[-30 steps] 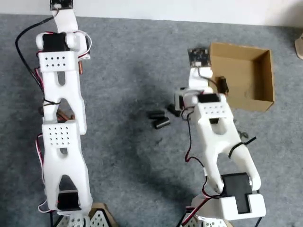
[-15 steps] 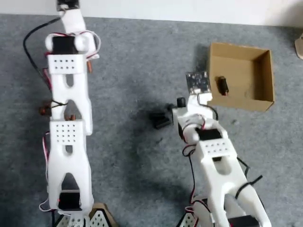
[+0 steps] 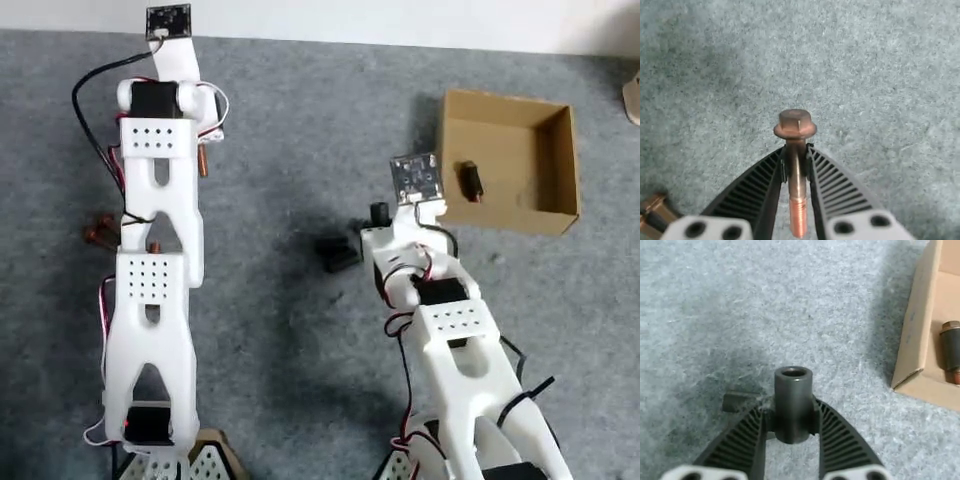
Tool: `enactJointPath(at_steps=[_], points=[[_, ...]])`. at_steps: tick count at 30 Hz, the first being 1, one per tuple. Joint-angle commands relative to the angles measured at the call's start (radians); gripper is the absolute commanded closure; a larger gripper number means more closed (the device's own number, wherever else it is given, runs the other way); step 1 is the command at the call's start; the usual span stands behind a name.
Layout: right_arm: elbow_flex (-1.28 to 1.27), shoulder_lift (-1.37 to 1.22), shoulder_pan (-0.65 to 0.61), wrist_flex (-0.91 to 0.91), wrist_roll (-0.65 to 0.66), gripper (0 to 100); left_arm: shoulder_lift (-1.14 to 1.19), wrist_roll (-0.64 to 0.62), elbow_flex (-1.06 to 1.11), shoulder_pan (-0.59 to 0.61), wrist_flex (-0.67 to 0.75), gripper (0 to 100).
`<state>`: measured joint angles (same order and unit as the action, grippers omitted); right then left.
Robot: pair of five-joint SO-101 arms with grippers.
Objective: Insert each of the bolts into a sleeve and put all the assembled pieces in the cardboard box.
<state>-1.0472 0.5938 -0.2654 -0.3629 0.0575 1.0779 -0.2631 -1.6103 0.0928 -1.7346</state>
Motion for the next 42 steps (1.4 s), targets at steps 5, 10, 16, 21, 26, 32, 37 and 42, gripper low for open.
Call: enactJointPath(at_steps=[5, 10, 16, 21, 26, 32, 37, 42], points=[[0.004, 0.044, -0.008, 0.024, 0.008, 99.2, -0.139, -0.023, -0.059, -0.019, 0.002, 99], [0.004, 0.044, -0.015, 0.022, 0.006, 99.2, -0.137, -0.064, -0.056, -0.041, -0.025, 99], [0.012, 0.044, -0.018, -0.024, 0.006, 99.2, -0.142, -0.086, -0.015, -0.036, -0.034, 100], [0.013, 0.044, -0.018, -0.025, 0.006, 99.2, -0.148, -0.072, 0.048, -0.033, -0.035, 100], [0.013, 0.044, -0.018, -0.027, 0.006, 99.2, -0.309, -0.057, 0.214, -0.013, -0.035, 100], [0.012, 0.044, -0.019, -0.028, 0.005, 99.2, -0.542, -0.038, 0.433, -0.012, -0.026, 99], [0.036, 0.044, -0.019, -0.153, -0.068, 99.3, -0.601, -0.04, 0.443, -0.012, -0.017, 99], [0.127, 0.044, -0.019, -0.232, -0.094, 99.3, -0.641, -0.066, 0.443, -0.024, -0.011, 99]])
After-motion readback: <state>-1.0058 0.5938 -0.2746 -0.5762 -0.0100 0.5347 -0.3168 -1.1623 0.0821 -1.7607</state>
